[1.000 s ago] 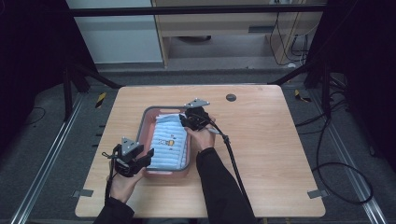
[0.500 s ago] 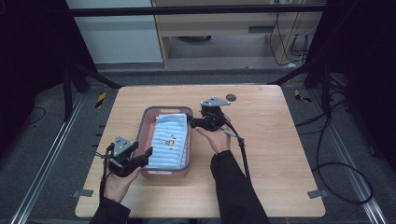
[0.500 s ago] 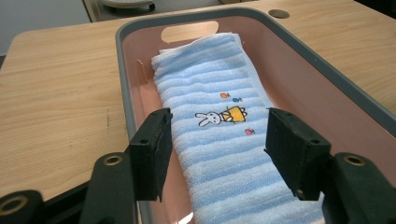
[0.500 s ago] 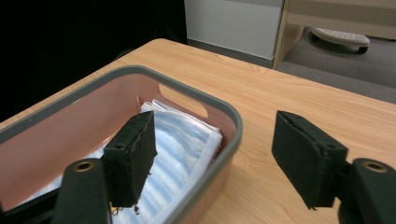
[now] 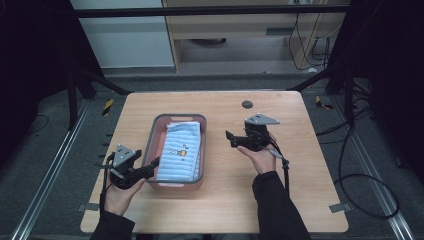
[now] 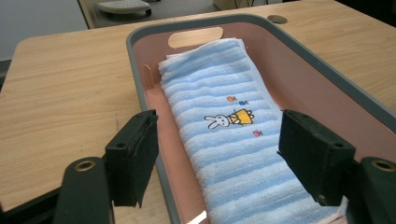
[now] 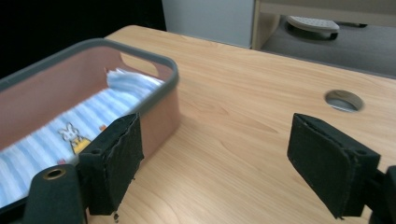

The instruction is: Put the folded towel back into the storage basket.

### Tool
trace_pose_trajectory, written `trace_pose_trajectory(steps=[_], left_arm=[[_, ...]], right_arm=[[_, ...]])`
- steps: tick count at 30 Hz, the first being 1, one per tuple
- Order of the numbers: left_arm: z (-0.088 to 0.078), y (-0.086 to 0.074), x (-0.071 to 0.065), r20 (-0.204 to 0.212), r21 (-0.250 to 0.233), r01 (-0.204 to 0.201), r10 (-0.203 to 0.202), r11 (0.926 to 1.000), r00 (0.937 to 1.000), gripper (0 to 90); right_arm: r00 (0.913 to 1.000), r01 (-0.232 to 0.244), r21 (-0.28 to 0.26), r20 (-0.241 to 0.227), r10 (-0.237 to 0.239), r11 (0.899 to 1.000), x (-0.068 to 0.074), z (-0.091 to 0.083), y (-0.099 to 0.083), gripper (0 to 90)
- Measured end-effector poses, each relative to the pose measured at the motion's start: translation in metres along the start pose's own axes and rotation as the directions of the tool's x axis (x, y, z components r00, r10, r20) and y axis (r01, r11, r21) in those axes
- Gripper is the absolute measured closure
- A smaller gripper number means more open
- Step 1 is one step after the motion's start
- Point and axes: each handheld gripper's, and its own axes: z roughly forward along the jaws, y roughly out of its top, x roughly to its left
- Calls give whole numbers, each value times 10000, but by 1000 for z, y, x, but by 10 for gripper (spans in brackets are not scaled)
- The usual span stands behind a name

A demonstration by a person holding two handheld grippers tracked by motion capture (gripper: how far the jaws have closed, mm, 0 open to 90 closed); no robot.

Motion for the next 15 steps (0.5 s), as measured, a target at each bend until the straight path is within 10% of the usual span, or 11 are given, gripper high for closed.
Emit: trace_pose_trajectory(steps=[15], left_arm=[[-4,-6,25,-278,6,209,-208,9998,9994,218]], right_arm=[[9949,-177,551,1002,121,9983,-48,-52,-50,154]])
